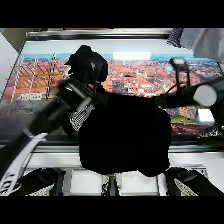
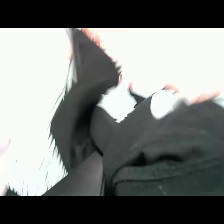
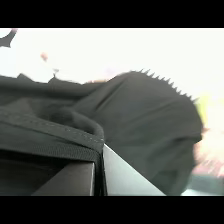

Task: Fold the clothes and pants, and hang the long-sleeved shirts on hangers.

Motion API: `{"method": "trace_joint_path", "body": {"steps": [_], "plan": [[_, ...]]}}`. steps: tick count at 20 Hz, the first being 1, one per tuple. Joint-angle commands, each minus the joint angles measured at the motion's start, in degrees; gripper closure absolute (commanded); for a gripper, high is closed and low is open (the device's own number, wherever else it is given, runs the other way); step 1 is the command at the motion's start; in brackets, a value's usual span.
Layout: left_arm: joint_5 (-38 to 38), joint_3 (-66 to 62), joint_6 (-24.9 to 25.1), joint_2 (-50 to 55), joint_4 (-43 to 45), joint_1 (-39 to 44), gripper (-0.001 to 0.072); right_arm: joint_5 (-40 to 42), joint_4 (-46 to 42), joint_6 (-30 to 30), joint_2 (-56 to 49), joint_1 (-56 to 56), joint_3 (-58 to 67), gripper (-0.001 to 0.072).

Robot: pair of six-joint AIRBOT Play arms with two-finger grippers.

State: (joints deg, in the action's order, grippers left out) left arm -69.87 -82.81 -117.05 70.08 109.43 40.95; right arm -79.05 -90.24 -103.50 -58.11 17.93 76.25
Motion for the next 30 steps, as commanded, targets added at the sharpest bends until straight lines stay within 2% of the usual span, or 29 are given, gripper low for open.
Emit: {"method": "trace_joint_path", "body": {"steps": [1,4,7,11,14,16,18,21,24,30], "plan": [[1.31,-16.55,8.24,-3.96,-3.96,-2.69,0.0695,-0.35,-3.58,1.51,-3.72,-0.7,16.44,0.07],[4.83,-28.98,9.81,-3.82,-7.91,-1.51,0.0695,3.63,-3.58,-0.83,-4.98,-0.63,28.57,0.0701],[2.67,-33.79,9.97,-3.89,-8.17,-0.7,0.0694,2.67,-3.61,-2.01,-2.62,-0.57,32.0,0.0701],[-6.91,-23.78,9.92,-6.03,-9.29,-0.7,0.0694,-15.26,-3.67,-2.58,-1.44,-0.35,30.21,0.0701],[-11.21,-8.48,9.97,-6.95,-14.99,-0.76,0.0694,-20.5,-4.31,-4.24,-0.26,4.26,19.32,0.0701],[-11.15,2.34,9.94,-7.02,-19.26,-0.76,0.0694,-18.86,-4.26,-7.04,1.01,9.46,8.35,0.0701],[-8.59,14.14,9.84,-7.02,-22.27,-0.79,0.0694,-15.58,-4.13,-9.75,1.44,14.82,-3.87,0.07],[-3.91,26.84,9.68,-7.04,-28.15,-2.1,0.0694,-8.5,-3.13,-12.33,1.38,18.75,-15.87,0.0699],[-1.09,32.35,9.77,-7.04,-33.18,-4.09,0.0694,-6.16,-2.14,-12.26,1.18,19.02,-18.86,0.0699],[-1.03,31.65,9.81,-7.04,-33.03,-3.8,0.0694,-4.28,-2.1,-12.26,1.22,18.95,-18.84,0.0697]]}}
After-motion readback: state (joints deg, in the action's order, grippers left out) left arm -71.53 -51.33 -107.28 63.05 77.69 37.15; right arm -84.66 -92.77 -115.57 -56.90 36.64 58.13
